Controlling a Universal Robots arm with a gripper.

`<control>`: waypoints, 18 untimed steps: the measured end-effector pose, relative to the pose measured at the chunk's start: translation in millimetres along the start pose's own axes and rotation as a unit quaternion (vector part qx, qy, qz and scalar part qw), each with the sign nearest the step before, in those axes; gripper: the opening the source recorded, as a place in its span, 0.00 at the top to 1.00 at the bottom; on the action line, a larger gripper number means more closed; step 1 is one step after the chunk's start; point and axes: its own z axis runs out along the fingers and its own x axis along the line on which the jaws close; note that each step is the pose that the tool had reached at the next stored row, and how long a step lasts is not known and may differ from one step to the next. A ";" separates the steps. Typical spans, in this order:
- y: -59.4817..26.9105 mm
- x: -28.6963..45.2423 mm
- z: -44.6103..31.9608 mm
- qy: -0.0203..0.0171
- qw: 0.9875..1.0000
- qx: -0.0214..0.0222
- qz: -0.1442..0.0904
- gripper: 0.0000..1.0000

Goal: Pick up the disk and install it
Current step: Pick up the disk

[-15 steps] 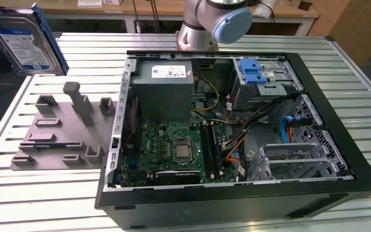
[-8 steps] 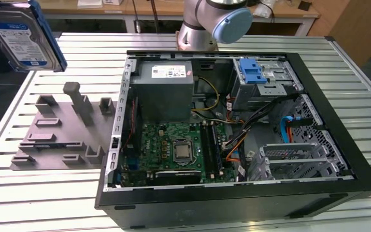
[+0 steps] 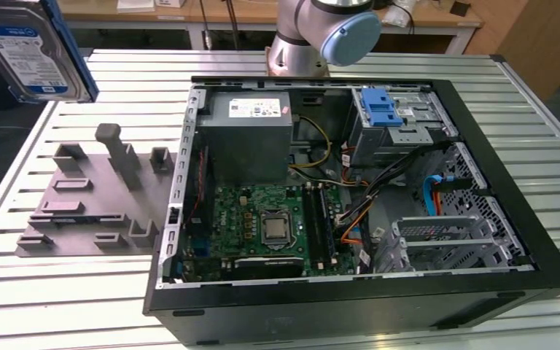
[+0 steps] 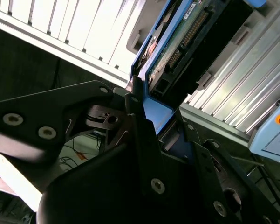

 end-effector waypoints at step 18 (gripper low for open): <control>0.6 -0.4 -22.1 0.000 1.000 0.000 0.000 0.64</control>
